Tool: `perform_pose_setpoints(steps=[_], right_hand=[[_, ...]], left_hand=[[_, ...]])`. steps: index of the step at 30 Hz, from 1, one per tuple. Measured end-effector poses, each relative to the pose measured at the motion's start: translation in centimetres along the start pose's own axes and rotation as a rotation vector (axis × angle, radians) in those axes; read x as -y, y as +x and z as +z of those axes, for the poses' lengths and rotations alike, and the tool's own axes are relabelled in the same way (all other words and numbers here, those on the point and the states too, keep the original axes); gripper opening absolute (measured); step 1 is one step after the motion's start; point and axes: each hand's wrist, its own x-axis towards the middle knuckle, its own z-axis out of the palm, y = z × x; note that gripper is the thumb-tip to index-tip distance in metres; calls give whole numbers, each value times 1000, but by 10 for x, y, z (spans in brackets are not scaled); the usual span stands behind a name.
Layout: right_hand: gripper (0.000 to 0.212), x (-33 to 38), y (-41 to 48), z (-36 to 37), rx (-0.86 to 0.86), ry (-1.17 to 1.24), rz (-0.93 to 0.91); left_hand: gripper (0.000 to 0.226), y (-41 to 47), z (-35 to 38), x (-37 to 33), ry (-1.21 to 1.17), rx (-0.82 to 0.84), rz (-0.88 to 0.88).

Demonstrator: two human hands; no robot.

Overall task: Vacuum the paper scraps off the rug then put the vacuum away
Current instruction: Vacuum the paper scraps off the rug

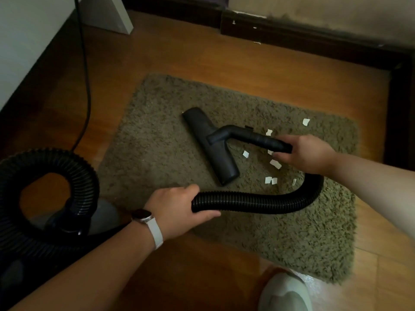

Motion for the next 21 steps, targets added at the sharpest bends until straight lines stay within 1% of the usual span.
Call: perform_pose_setpoints(steps=[2,4,6,7,9,13,17,21], right_hand=[[29,-7,-3,-3,-23,92,23],[24,-15,-10,-6,-80,158,54],[27,-23,-20,-7,-133,179,92],[30,-28,-26,-7,-152,183,120],[34,-39,-37,-6,-183,209,190],[33,-58,-66,8,-250,279,331],[29,-67,-87,28,-254,339,476],[27,-74,-102,42,-276,430,550]], left_hand=[[62,2,-3,0,-51,-98,47],[64,5,-4,-2,-101,-183,93],[61,9,-4,-5,-124,-258,140],[60,13,-4,-7,-131,-269,155],[61,21,-4,-13,-134,-246,170],[60,37,0,-25,-106,-212,223],[69,44,4,-27,-94,-147,248],[67,48,7,-30,-93,-139,264]])
